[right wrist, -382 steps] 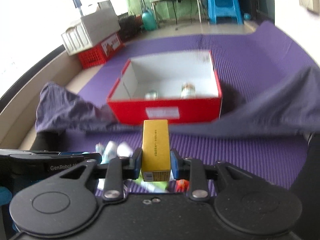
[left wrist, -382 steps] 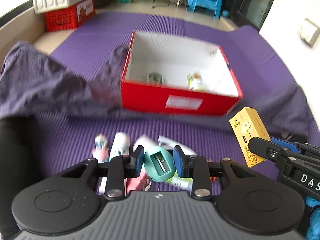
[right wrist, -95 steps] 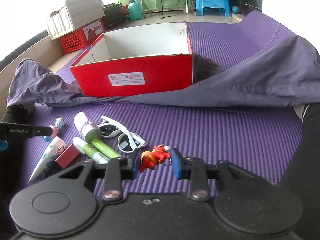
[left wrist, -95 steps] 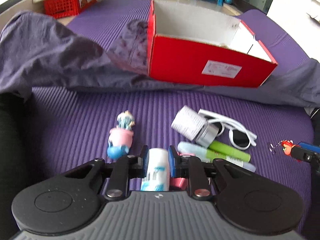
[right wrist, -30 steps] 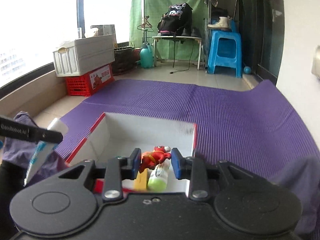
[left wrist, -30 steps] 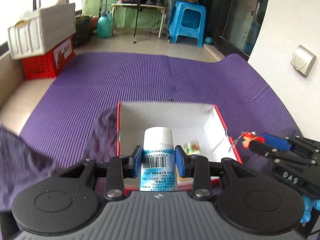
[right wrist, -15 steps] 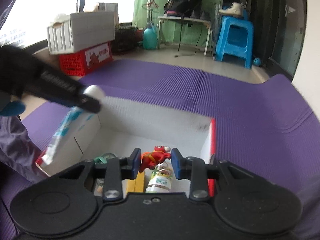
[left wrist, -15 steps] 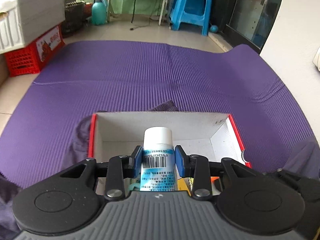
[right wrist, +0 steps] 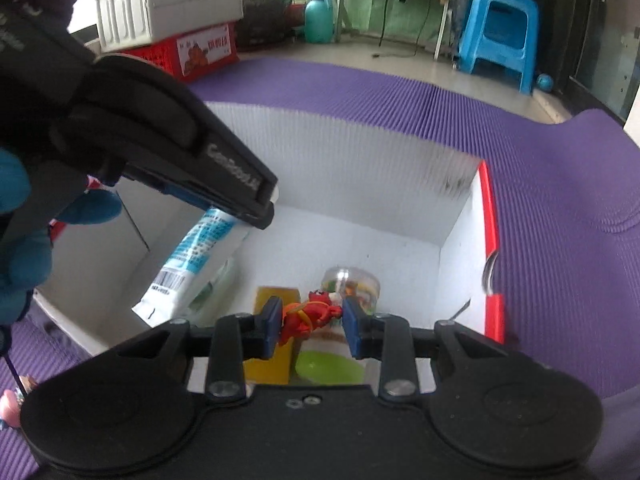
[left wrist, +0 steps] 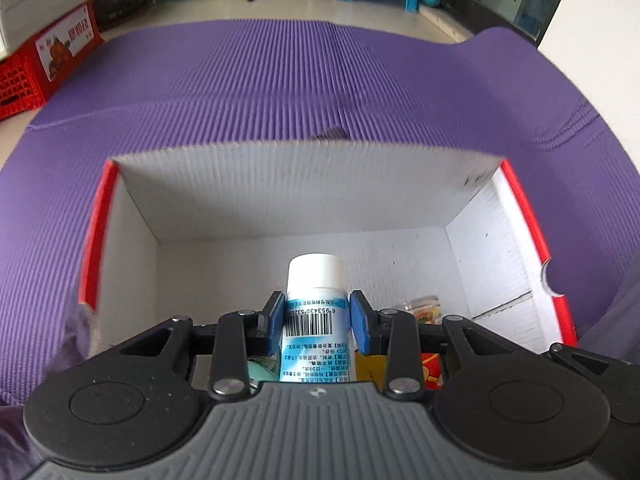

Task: Organize rigid objects
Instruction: 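Open both tools to release the tube and keychain into the box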

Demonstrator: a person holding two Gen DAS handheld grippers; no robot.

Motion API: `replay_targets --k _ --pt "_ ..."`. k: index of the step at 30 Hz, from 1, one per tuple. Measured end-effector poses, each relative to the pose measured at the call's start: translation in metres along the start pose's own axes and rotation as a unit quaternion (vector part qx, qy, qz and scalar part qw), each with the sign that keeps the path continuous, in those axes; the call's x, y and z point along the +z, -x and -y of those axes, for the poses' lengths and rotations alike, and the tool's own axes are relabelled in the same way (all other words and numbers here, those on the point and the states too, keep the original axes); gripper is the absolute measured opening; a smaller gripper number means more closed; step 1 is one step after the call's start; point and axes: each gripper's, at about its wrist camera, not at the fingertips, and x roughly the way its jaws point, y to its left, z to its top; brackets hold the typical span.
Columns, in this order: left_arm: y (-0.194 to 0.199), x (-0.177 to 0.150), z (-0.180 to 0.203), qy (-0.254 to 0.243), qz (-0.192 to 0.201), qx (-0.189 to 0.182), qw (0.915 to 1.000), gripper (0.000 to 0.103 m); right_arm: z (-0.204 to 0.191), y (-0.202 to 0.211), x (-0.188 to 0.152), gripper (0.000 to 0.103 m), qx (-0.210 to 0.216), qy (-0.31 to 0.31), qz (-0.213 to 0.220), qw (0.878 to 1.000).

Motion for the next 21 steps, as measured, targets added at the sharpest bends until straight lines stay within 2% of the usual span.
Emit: replay_targets --k 5,10,15,17,21 --pt "-0.018 -0.005 0.003 -0.005 -0.028 0.006 0.9996 0.034 0.001 -0.004 -0.006 0.032 0.006 -0.004 -0.011 1.000" --pt "-0.030 -0.009 -0.001 0.014 -0.056 0.010 0.9983 0.034 0.003 -0.004 -0.005 0.034 0.008 -0.010 -0.013 1.000" --pt "-0.029 -0.008 -0.003 0.021 -0.063 0.008 0.9977 0.035 0.006 -0.003 -0.002 0.036 0.012 -0.016 -0.018 1.000" --pt "-0.027 -0.008 -0.006 0.030 -0.067 0.005 0.9973 0.035 0.007 0.001 -0.002 0.039 0.013 -0.019 -0.018 1.000" --pt "-0.012 -0.014 -0.013 0.043 -0.056 -0.002 0.9975 0.038 0.010 0.011 -0.001 0.043 0.013 -0.016 -0.011 1.000"
